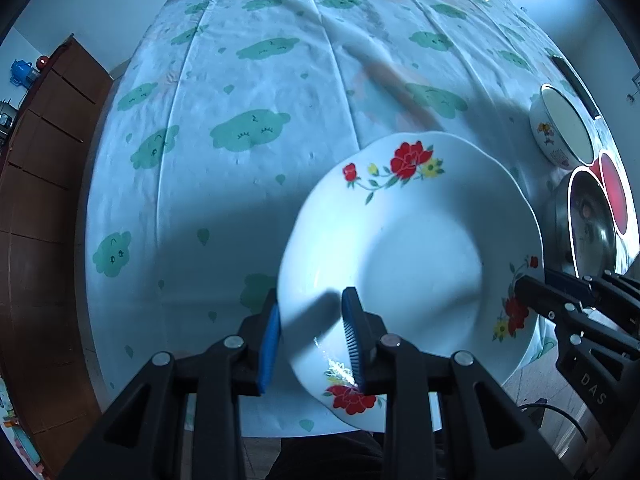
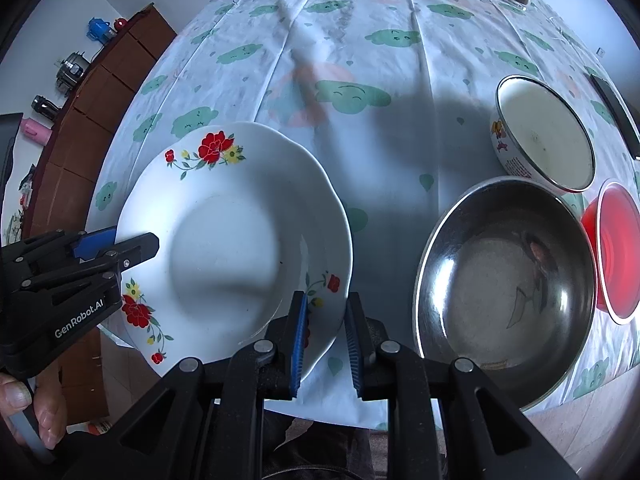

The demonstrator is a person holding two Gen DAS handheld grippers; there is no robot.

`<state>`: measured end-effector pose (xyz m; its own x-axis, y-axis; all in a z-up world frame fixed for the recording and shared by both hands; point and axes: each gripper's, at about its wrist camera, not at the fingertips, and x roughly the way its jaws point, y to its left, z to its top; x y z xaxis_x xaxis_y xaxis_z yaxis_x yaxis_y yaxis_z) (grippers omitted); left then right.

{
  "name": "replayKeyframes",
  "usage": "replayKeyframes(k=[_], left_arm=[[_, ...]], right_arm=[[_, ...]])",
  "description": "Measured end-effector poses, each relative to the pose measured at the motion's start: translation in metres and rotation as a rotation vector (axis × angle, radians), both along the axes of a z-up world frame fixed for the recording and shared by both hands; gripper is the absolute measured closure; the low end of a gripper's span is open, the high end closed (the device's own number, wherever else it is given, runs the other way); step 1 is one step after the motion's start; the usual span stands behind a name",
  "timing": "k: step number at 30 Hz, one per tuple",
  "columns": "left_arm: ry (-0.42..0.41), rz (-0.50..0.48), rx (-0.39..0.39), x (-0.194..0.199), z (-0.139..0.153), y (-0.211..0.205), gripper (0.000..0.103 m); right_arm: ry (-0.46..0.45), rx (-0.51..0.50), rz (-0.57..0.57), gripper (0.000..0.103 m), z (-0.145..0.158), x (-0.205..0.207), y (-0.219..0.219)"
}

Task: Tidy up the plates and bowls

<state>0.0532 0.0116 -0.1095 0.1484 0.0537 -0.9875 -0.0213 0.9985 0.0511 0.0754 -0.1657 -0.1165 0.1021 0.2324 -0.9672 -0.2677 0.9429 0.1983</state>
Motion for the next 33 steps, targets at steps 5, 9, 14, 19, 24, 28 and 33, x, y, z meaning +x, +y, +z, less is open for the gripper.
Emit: replayKeyframes(k=[5,9,14,19,24,28,33], left_arm=[[0.011,-0.003,-0.003,0.0,-0.006,0.0,0.075],[0.016,-0.006,-0.006,0.001,-0.009,0.001,0.075],[0.01,-0.01,-0.009,0.0,-0.01,0.002,0.075],[0.009,-0.012,-0.008,0.001,-0.011,0.002,0.075],[0.012,-0.01,-0.012,0.001,-0.013,0.003,0.075],[0.01,-0.008,-0.015,0.0,-0.013,0.003,0.075],[0.01,-0.008,-0.016,0.001,-0.012,0.004,0.075]], right_arm=[[-0.003,-0.01,0.004,0.082,-0.003,-0.001,0.002],[-0.004,-0.016,0.005,0.082,-0.005,-0.001,0.003],[-0.014,-0.029,0.016,0.082,-0.005,-0.002,0.004],[-0.016,-0.029,0.015,0.082,-0.005,-0.002,0.004],[-0.02,-0.034,0.02,0.082,-0.005,-0.002,0.005],[-0.025,-0.04,0.025,0.081,-0.005,-0.003,0.006],[-0.026,-0.041,0.025,0.081,-0.005,-0.003,0.006]])
